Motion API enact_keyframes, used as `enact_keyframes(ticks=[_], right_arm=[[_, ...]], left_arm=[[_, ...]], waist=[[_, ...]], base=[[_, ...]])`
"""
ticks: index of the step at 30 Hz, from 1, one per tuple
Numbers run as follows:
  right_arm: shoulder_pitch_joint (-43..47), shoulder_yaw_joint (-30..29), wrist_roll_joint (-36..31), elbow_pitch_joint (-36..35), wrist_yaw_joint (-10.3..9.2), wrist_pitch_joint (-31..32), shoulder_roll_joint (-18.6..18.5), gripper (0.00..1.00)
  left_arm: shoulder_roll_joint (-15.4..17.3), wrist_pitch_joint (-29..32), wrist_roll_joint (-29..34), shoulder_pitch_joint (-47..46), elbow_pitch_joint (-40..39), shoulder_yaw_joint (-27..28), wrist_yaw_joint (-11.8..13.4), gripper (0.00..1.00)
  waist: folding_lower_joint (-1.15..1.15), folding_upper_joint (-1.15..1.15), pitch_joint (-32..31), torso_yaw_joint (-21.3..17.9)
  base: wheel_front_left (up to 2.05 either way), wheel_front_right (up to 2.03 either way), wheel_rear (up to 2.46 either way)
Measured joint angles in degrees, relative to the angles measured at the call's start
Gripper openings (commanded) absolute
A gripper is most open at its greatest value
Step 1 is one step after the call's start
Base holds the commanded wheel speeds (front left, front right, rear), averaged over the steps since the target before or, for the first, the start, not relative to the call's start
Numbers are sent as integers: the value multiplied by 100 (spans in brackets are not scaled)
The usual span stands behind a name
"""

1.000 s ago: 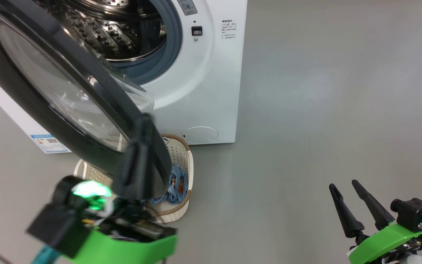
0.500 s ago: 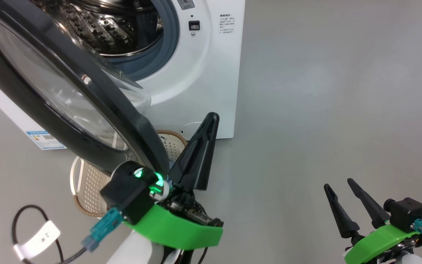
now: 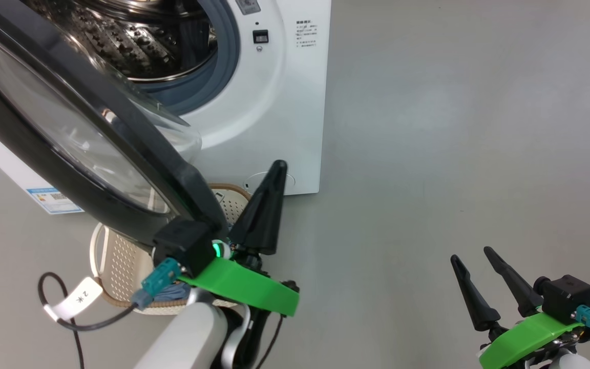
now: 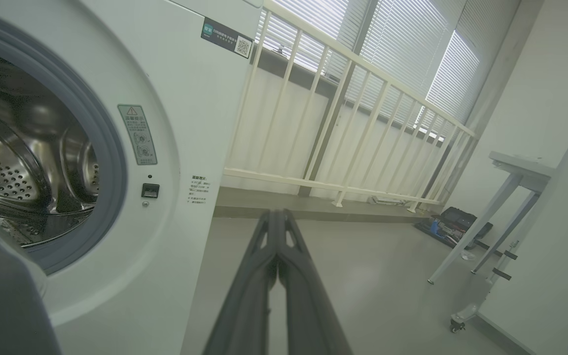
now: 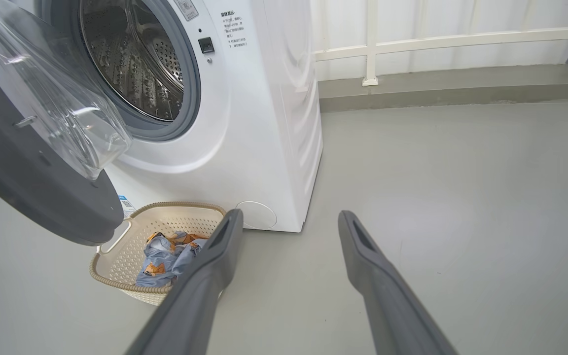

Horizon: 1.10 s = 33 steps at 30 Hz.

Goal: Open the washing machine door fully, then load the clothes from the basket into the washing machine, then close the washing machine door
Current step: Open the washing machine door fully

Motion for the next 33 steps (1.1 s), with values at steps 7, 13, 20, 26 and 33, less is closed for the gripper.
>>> enact_keyframes(ticks=[7,13,20,26,33], right_arm=[[-1,-145,-77,-67,0,0,43,100],[0,-210,-215,-96,0,0,99,100],[1,-354,-300,-166,0,0,133,100],[1,-365,-312,-187,0,0,146,100],[1,-404,-359,-221,0,0,159,100]], left_arm=[[-1,-1,-92,-36,460,305,7,0],[-5,-1,-92,-76,649,500,7,0],[-15,-1,-92,-74,910,668,7,0],[-22,-1,-92,-58,1095,823,-3,0],[-34,-1,-92,-19,1218,896,-47,0]], waist=[[0,0,45,-27],[0,0,58,-48],[0,0,94,-38],[0,0,106,-30],[0,0,130,-11]], base=[[0,0,0],[0,0,0],[0,0,0],[0,0,0],[0,0,0]])
